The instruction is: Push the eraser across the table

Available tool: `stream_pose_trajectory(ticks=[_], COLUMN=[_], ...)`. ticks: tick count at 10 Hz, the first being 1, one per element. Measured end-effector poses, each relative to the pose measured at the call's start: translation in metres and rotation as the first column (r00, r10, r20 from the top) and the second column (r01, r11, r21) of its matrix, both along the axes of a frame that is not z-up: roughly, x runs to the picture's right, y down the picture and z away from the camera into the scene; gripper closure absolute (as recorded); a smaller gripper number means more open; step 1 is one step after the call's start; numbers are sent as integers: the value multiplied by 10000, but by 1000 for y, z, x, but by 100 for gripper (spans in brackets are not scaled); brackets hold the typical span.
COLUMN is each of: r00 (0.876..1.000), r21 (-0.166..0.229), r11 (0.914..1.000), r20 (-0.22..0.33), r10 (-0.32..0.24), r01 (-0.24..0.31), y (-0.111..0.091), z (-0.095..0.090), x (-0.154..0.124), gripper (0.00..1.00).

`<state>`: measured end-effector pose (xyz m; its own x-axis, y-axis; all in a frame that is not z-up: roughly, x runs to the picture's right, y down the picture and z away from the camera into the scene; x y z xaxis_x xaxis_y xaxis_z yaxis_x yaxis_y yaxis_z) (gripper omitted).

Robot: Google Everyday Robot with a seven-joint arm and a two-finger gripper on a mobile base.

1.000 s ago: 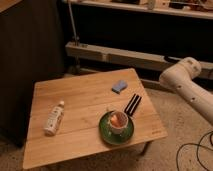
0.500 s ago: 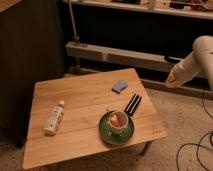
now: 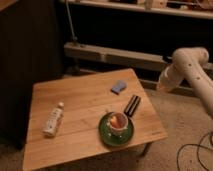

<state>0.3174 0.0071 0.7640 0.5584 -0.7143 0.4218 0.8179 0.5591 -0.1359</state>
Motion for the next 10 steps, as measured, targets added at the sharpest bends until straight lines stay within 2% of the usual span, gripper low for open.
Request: stream_pose_trajectory(ticks=[1, 2, 3, 5, 6, 8, 10], r00=[9997, 9974, 9944, 9871, 9847, 9814, 9725], r21=[15, -55, -22, 252, 392, 695, 905], r11=[9997, 9982, 9956, 9882, 9849, 9790, 9686], r20=[55, 392, 499, 577, 497, 138, -38], r10=[228, 603, 932, 1495, 1669, 1913, 2328], r01=[-228, -602, -932, -1512, -1689, -1918, -2315], y=[11, 39, 59, 94, 107, 132, 140], z=[-6, -16, -27, -38, -36, -12, 9], x=[1, -18, -26, -43, -46, -52, -61], gripper=[96, 96, 96, 96, 96, 96, 96])
